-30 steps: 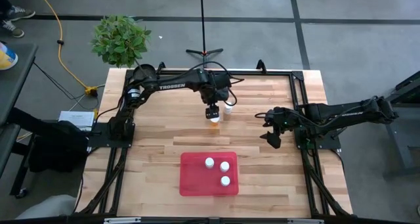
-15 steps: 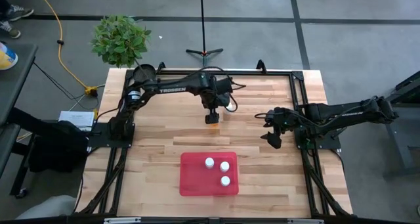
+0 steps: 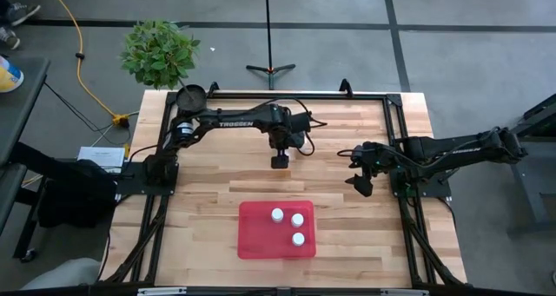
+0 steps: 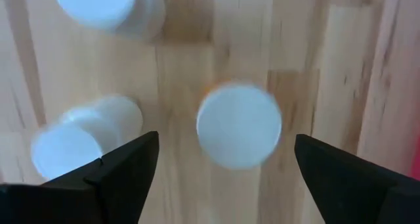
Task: Pick and place pill bottles into a basket
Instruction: Put the orange medicine bottle into the red bin
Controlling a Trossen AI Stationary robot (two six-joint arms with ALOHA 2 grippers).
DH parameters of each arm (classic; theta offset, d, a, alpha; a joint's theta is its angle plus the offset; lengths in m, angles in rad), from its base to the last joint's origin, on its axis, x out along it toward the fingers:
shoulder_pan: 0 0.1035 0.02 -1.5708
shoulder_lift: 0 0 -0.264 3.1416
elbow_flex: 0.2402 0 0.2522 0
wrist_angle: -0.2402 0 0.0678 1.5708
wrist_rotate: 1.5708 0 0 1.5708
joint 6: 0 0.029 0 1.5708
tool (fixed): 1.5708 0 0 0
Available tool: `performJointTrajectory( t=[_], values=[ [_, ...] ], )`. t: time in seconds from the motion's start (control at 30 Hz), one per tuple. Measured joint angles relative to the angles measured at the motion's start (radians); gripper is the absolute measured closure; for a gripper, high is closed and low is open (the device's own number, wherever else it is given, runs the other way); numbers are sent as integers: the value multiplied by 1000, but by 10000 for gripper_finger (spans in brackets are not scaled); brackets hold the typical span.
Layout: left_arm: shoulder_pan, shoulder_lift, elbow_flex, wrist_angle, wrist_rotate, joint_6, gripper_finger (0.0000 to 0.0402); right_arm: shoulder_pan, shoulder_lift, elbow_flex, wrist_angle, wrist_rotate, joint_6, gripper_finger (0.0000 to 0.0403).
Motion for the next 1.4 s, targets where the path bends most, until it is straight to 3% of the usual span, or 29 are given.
performJointTrajectory(
  t=[1.4],
  values=[
    [19, 20, 1, 62, 89, -2, 9, 0, 0, 0, -6, 0, 0, 116]
  ],
)
